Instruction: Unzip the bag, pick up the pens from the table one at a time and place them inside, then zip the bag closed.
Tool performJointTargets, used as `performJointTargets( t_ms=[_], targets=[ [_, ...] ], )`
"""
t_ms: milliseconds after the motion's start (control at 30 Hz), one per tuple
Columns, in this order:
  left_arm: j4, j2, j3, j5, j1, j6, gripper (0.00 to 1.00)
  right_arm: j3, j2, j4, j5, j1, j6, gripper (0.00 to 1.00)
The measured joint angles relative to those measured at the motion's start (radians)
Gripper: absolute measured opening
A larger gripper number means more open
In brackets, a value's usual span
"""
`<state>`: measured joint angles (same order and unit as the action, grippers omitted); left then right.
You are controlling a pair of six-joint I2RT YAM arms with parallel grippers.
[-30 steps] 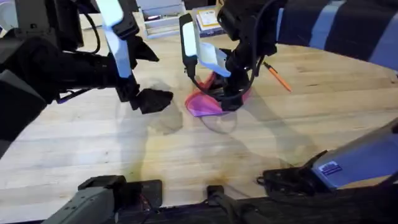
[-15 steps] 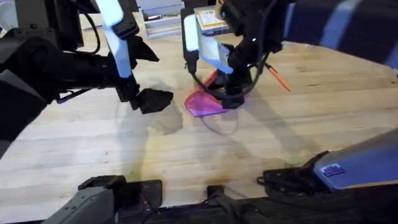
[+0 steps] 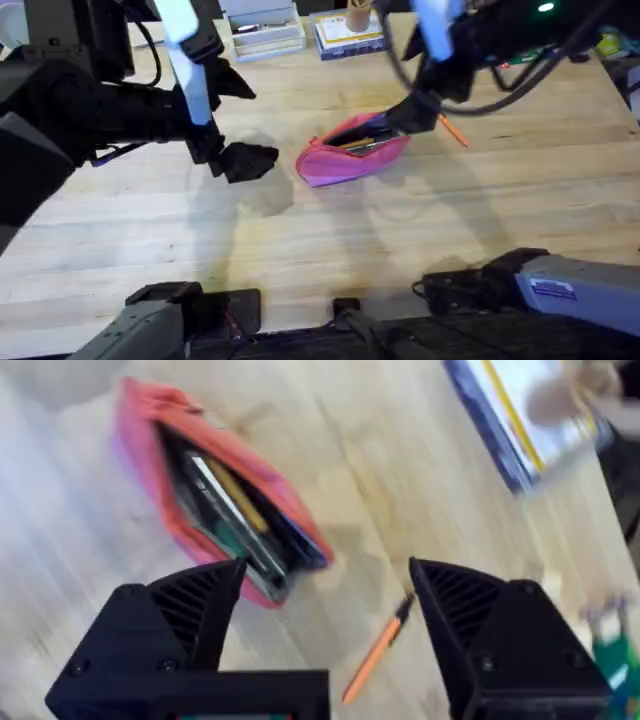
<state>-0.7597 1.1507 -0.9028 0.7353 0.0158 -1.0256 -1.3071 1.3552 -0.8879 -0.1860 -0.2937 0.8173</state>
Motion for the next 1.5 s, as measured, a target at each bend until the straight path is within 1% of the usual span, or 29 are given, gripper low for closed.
performJointTargets(
  t_ms=[100, 233, 433, 533, 600, 767, 1267, 1500],
  targets=[
    [0.0, 0.0, 0.0, 0.0, 0.0, 0.0, 0.994, 0.0, -0.029, 0.0, -0.002, 0.086, -0.066, 0.998],
    [0.0, 0.0, 0.0, 0.0, 0.0, 0.0, 0.994, -0.001, -0.032, -0.002, -0.001, 0.207, -0.136, 0.998],
    [0.0, 0.0, 0.0, 0.0, 0.0, 0.0, 0.994, -0.001, -0.014, -0.003, -0.002, 0.379, -0.18, 0.998],
    [0.0, 0.0, 0.0, 0.0, 0.0, 0.0, 0.993, -0.001, 0.009, -0.003, -0.002, 0.44, -0.213, 0.998],
    [0.0, 0.0, 0.0, 0.0, 0.0, 0.0, 0.993, -0.001, 0.025, -0.004, -0.002, 0.465, -0.245, 0.998],
    [0.0, 0.0, 0.0, 0.0, 0.0, 0.0, 0.993, -0.001, 0.046, -0.006, -0.002, 0.477, -0.293, 0.998],
    [0.0, 0.0, 0.0, 0.0, 0.0, 0.0, 0.993, -0.001, 0.049, -0.024, -0.002, 0.477, -0.31, 0.997],
    [0.0, 0.0, 0.0, 0.0, 0.0, 0.0, 0.993, -0.001, 0.13, -0.017, -0.002, 0.477, -0.308, 0.997]
  ],
)
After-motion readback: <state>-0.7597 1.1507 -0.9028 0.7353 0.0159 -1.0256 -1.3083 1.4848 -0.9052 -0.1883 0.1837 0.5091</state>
